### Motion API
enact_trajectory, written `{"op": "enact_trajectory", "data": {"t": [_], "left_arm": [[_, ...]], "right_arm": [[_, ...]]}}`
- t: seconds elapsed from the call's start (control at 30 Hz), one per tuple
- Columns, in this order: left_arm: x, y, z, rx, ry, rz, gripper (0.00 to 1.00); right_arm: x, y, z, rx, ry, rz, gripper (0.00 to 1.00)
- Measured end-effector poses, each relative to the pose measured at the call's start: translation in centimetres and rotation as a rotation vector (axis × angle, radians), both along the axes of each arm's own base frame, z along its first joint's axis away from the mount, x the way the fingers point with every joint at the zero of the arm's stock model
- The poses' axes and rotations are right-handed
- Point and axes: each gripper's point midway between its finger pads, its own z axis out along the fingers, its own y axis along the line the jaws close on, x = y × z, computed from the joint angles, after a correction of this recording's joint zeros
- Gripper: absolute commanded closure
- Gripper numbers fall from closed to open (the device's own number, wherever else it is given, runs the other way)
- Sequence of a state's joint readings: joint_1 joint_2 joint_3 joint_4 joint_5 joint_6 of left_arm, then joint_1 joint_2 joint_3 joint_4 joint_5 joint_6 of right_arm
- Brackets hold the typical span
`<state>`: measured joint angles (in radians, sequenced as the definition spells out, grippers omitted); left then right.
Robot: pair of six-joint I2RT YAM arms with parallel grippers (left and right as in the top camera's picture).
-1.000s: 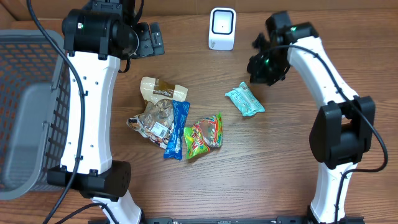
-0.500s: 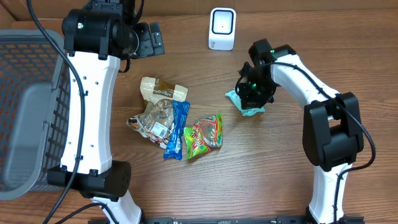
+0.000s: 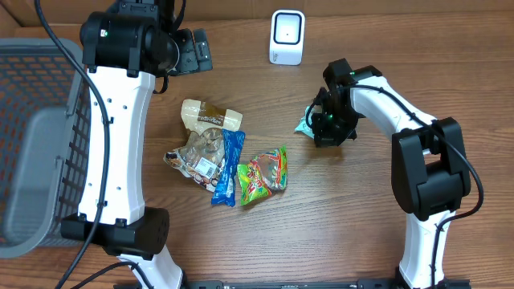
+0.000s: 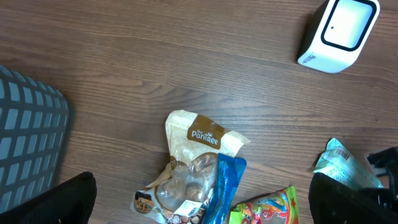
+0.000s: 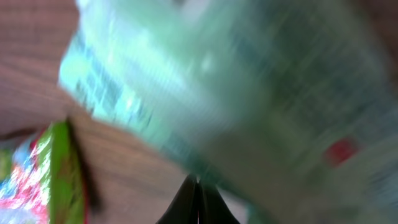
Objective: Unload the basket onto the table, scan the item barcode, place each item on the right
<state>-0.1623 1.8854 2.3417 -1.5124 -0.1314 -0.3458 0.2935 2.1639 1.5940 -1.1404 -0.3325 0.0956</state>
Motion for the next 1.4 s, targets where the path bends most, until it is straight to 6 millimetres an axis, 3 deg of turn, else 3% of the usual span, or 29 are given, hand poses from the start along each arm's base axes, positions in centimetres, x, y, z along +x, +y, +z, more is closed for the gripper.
{"op": "enact_trajectory", "data": {"t": [0.13,0.37,0.43,0.53,0.87,1.4], "left_arm": [[0.0,0.0,0.0,0.000,0.000,0.000,0.00],[0.0,0.0,0.0,0.000,0.000,0.000,0.00],[0.0,0.0,0.0,0.000,0.000,0.000,0.00],[0.0,0.0,0.0,0.000,0.000,0.000,0.00],[0.0,0.0,0.0,0.000,0.000,0.000,0.00],[0.0,0.0,0.0,0.000,0.000,0.000,0.01]], "right_arm": [[1.4,1.1,2.6,0.082,-0.035,-0.013,0.96],[6.5,0.7,10.9,0.193,-0.304,-0.095,0.96],[7.1,0.4,11.3,0.198,-0.331,-0.115,0.96],[7.2,0.2,9.9,0.192,-0.326,-0.129,0.96],[3.7,-0.4,1.4,0.127,-0.167,-0.143,0.96],[0.9,-2.6,-1.4,0.002,-0.096,-0.146,0.96]]}}
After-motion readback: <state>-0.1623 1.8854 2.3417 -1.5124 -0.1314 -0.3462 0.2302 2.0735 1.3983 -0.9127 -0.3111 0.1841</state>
